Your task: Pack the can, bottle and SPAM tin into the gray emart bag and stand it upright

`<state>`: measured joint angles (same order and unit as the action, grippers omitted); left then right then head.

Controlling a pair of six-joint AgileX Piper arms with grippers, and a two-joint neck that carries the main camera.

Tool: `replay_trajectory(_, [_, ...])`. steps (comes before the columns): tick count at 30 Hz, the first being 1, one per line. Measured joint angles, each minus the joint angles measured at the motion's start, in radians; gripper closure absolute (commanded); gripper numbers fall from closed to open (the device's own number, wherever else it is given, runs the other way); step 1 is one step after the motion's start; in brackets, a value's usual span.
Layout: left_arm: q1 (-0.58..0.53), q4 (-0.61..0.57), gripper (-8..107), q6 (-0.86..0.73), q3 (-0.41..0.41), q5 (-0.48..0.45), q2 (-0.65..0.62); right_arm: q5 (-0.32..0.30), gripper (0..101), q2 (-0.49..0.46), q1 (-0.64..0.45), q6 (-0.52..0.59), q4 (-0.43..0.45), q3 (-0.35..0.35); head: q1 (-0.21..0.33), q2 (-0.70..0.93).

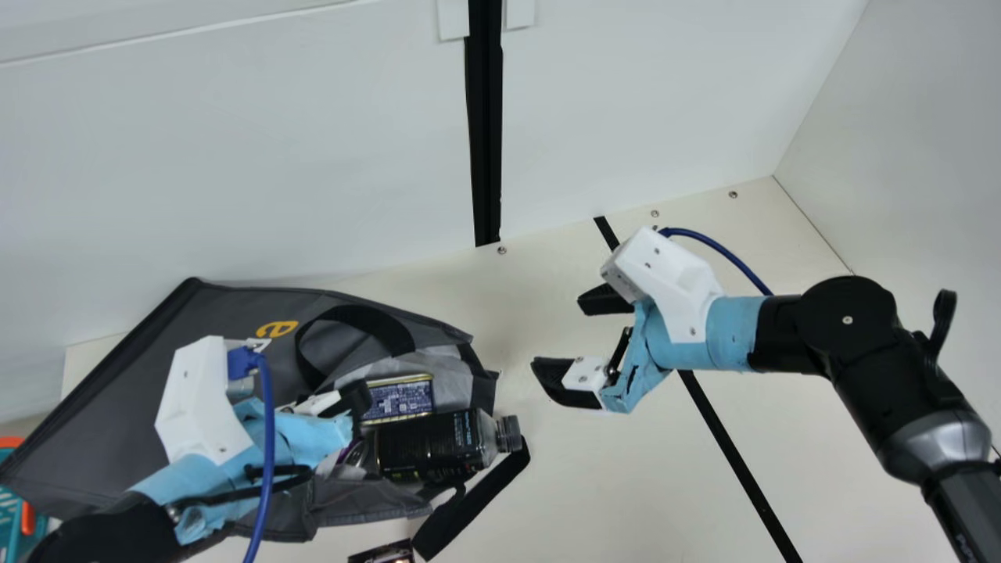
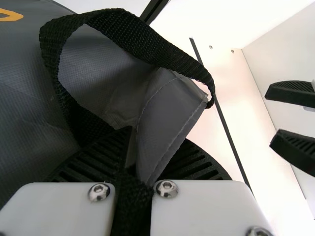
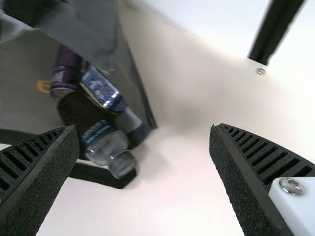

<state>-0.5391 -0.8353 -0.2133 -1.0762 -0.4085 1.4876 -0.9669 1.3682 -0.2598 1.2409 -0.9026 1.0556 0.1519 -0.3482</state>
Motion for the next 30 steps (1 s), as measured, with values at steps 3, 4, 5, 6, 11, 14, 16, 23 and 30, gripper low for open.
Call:
replay_trajectory(3, [0.0,0.0,107,0.0,0.0,0.0,0.0,0.022,6,-0.012,-0.01,-0.018,0.016,-0.004,0.0,0.0])
replay_trajectory(4, [0.0,0.0,107,0.0,0.0,0.0,0.0,0.03,6,-0.016,-0.012,-0.027,0.024,-0.006,0.0,0.002])
replay_trajectory(5, [0.0,0.0,107,0.0,0.0,0.0,0.0,0.041,6,-0.021,-0.016,-0.034,0.032,-0.008,0.0,0.0])
replay_trajectory(6, [0.0,0.0,107,0.0,0.0,0.0,0.0,0.052,6,-0.025,-0.021,-0.04,0.037,-0.009,0.0,0.002])
replay_trajectory(11, [0.0,0.0,107,0.0,0.0,0.0,0.0,0.093,6,-0.047,-0.039,-0.081,0.066,-0.018,0.0,0.0])
replay_trajectory(14, [0.0,0.0,107,0.0,0.0,0.0,0.0,0.11,6,-0.061,-0.053,-0.107,0.095,-0.023,0.0,0.0])
replay_trajectory(16, [0.0,0.0,107,0.0,0.0,0.0,0.0,0.127,6,-0.072,-0.062,-0.123,0.107,-0.028,0.0,0.0])
replay_trajectory(23, [0.0,0.0,107,0.0,0.0,0.0,0.0,0.18,6,-0.115,-0.1,-0.196,0.182,-0.047,0.0,0.0])
replay_trajectory(30, [0.0,0.0,107,0.0,0.0,0.0,0.0,0.235,6,-0.16,-0.138,-0.299,0.296,-0.066,0.0,0.0])
